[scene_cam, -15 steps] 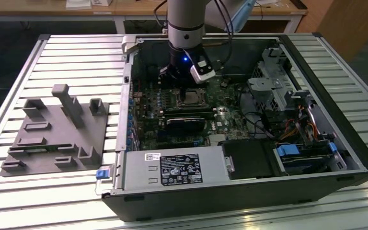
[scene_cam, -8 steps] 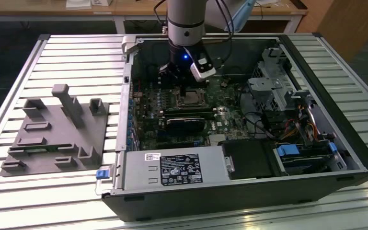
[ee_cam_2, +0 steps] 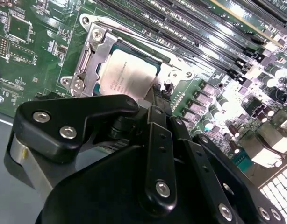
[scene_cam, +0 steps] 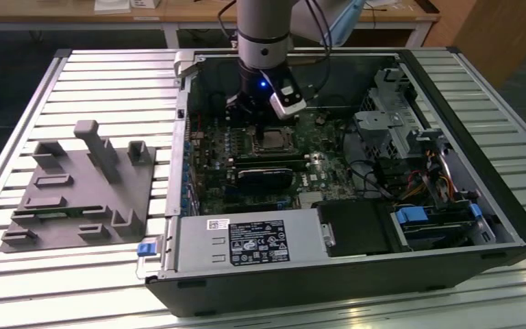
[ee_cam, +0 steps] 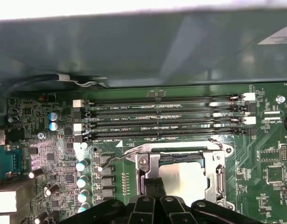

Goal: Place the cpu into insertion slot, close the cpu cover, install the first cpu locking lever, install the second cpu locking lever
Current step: 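Close the cpu cover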

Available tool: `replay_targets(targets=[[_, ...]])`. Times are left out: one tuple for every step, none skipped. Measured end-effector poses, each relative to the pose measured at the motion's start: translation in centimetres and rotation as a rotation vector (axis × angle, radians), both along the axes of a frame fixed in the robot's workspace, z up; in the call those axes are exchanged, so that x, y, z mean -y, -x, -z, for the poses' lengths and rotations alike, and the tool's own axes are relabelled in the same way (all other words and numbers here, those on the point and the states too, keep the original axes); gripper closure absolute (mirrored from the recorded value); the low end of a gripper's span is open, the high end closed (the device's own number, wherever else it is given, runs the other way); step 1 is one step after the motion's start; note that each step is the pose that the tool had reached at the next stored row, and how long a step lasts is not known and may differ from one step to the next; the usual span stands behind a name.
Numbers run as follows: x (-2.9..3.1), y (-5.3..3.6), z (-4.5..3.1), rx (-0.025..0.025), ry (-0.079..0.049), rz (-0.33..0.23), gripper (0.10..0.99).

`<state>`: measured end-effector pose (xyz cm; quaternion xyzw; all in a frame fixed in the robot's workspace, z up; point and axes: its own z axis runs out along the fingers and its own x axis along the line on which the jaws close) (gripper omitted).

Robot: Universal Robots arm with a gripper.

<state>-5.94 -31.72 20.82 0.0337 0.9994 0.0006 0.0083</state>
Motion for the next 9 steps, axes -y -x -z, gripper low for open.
replay_targets(targets=[[0.0, 0.02, 0.09, 0.0, 0.0, -0.002, 0.98], [0.0, 0.03, 0.18, 0.0, 0.0, -0.005, 0.98], [0.0, 0.03, 0.29, -0.0001, 0.0, -0.007, 0.98], [0.0, 0.03, 0.39, 0.0, -0.001, -0.008, 0.98], [0.0, 0.04, 0.45, 0.0, -0.003, -0.009, 0.98], [0.0, 0.04, 0.51, -0.0001, -0.005, -0.009, 0.98], [0.0, 0.04, 0.58, 0.0, -0.007, -0.01, 0.98], [0.0, 0.04, 0.63, 0.0001, -0.007, -0.01, 0.98], [0.0, 0.04, 0.69, 0.0001, -0.008, -0.011, 0.98]])
